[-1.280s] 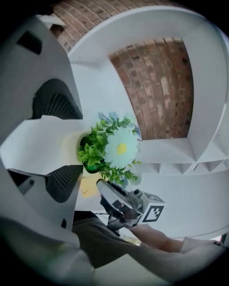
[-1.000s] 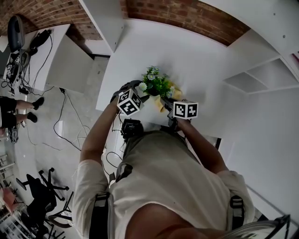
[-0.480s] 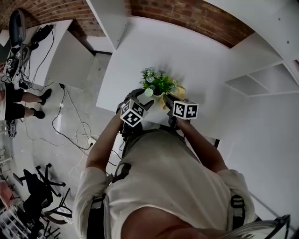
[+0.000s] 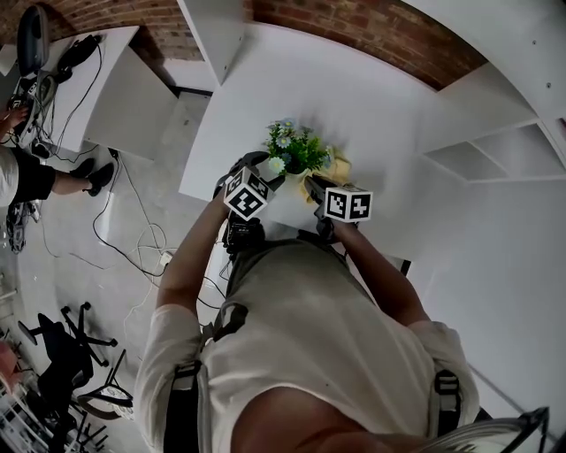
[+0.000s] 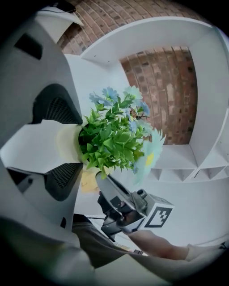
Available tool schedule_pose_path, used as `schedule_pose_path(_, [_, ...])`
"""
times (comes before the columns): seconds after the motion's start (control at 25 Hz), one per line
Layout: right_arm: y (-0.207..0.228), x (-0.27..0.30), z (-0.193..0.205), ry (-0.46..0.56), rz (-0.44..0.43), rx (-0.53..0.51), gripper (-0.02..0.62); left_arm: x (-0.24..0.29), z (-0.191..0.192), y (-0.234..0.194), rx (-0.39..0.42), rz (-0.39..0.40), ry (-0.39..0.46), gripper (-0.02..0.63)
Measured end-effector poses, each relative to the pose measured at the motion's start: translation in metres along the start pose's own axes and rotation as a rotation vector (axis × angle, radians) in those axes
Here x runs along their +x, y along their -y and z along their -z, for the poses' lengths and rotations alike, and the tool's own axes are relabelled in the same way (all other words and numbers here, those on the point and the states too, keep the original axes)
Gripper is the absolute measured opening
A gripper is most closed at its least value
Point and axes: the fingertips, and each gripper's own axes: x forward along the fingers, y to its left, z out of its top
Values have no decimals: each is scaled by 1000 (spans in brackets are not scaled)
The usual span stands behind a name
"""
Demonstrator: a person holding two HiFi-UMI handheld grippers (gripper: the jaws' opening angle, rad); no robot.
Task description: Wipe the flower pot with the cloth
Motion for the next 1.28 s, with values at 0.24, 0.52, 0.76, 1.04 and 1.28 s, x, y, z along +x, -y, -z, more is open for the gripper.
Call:
schedule_pose_path(0.24, [-12,0,13,-30,-37,-2,41,0,-1,5,-97,-105,14,279])
schedule_pose_path(0.52, [-25,-1,25,-46,-72,45,41,-5,6,45,-81,-124,-51,279])
schedule_pose_path(0.76, [-10,-10,10,7,-49,66,41,-20,15,17,-59,-107,-37,279])
schedule_pose_path(1.04, [-5,-7,-1,24,-44,70,41,-5,5,6,-31,21,-10,288])
schedule_pose_path(1.28, [-12,1,5,2,-54,59,41,-2,4,19,-68,-22,36,221])
